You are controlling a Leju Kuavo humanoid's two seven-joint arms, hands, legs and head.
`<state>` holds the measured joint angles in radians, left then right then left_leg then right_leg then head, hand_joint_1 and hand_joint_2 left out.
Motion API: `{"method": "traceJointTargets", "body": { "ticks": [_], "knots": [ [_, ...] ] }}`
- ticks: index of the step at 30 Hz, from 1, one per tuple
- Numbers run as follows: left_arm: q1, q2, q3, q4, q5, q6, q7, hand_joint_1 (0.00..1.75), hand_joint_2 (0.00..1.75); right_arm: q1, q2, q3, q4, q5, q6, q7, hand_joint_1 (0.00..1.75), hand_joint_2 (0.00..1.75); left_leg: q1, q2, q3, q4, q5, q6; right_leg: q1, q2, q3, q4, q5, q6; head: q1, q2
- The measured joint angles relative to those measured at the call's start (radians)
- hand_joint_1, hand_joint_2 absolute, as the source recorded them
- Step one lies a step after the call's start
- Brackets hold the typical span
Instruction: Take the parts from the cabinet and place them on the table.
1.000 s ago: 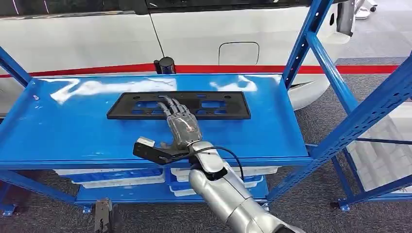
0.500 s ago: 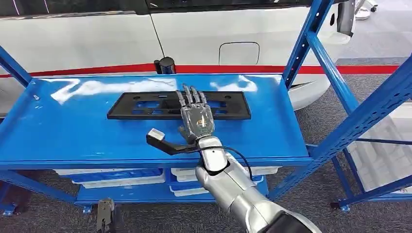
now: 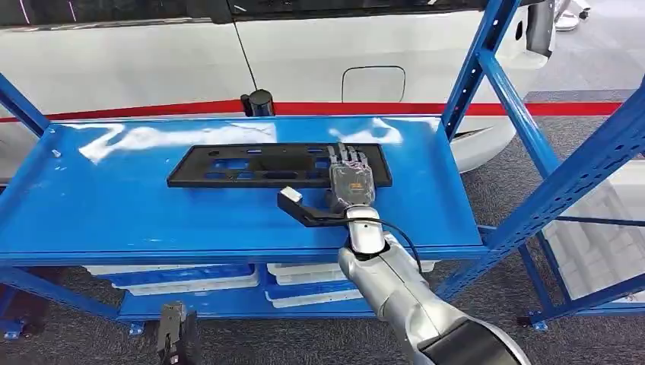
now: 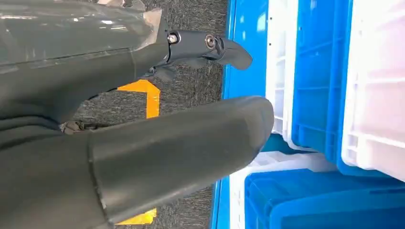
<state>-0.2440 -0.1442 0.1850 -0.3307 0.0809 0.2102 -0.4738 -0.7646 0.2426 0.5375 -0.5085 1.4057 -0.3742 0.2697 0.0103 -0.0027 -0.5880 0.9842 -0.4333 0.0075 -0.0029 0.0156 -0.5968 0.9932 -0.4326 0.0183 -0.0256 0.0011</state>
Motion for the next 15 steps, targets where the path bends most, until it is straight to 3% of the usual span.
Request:
{"method": "traceJointTargets", "body": {
  "ticks": [15],
  "knots": [
    [-0.002, -0.015, -0.024, 0.0, -0.004, -0.002, 0.014, 0.0, 0.0, 0.006, -0.026, -0.064, 0.007, 0.054, -0.06, -0.031, 1.75, 1.75, 0.0, 0.0, 0.002, 0.0, 0.0, 0.0, 0.0, 0.0, 0.002, 0.0, 0.0, 0.0, 0.0, 0.0]
  ]
}}
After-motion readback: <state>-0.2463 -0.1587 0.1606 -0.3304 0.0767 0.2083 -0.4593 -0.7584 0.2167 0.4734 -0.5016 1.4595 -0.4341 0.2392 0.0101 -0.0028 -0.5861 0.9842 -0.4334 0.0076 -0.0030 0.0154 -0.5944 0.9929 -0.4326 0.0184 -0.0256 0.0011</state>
